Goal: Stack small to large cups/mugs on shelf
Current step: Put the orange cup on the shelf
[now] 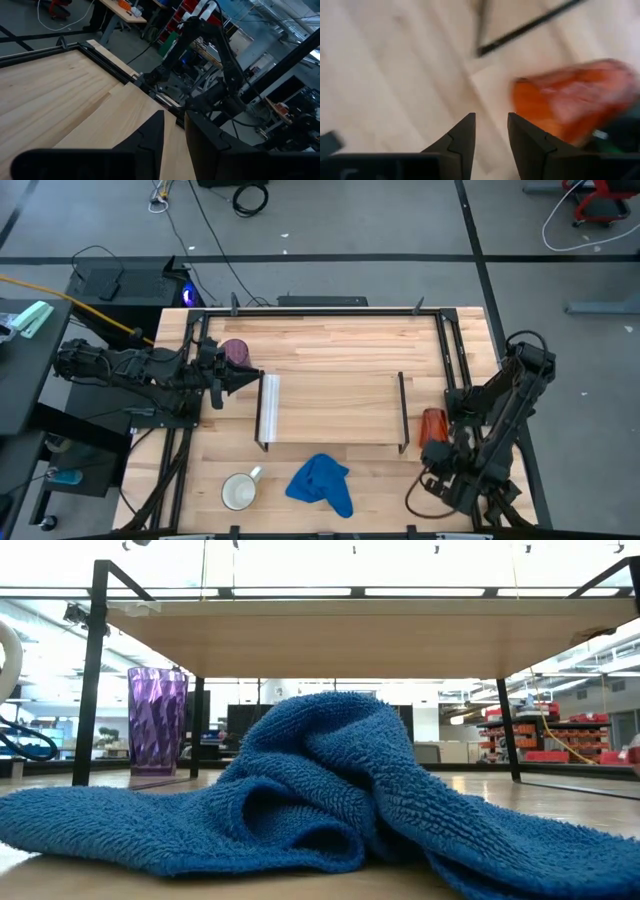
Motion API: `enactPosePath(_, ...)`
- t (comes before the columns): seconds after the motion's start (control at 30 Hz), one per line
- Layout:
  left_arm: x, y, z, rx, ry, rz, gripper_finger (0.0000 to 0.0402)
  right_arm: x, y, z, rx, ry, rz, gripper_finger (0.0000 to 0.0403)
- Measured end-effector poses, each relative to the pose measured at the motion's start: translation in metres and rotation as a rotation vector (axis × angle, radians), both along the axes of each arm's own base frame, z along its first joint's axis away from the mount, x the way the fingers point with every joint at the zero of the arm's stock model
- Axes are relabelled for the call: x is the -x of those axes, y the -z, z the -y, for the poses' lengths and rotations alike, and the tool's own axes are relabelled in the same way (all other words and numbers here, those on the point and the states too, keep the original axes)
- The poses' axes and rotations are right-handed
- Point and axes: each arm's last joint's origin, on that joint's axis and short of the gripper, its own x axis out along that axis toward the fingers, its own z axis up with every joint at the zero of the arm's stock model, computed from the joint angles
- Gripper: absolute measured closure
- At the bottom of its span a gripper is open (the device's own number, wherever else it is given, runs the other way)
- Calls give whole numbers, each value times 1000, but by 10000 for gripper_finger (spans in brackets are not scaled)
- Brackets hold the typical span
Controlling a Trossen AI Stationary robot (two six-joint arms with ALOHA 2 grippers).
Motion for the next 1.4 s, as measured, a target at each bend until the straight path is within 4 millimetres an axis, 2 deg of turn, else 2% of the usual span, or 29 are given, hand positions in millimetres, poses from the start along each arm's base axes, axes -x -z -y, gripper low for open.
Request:
enactPosePath(0.13,0,0,0,5,-1,1,321,9,14,-2,-28,13,-33,283)
enactPosePath(0.27,0,0,0,7,-1,1,319,21,13,0,14,83,-53,283)
enactPosePath(0.57,0,0,0,0,0,-1,319,35,21,1,55,88,-48,283)
enactPosePath(0.9,0,4,0,-20,1,-41,315,38,30,9,115,92,-65,283)
enactPosePath(1.1,1,7,0,-30,1,-70,318,37,38,9,90,106,-32,283)
enactPosePath(1.4,-3,9,1,-35,1,-89,311,36,38,8,84,101,-11,283)
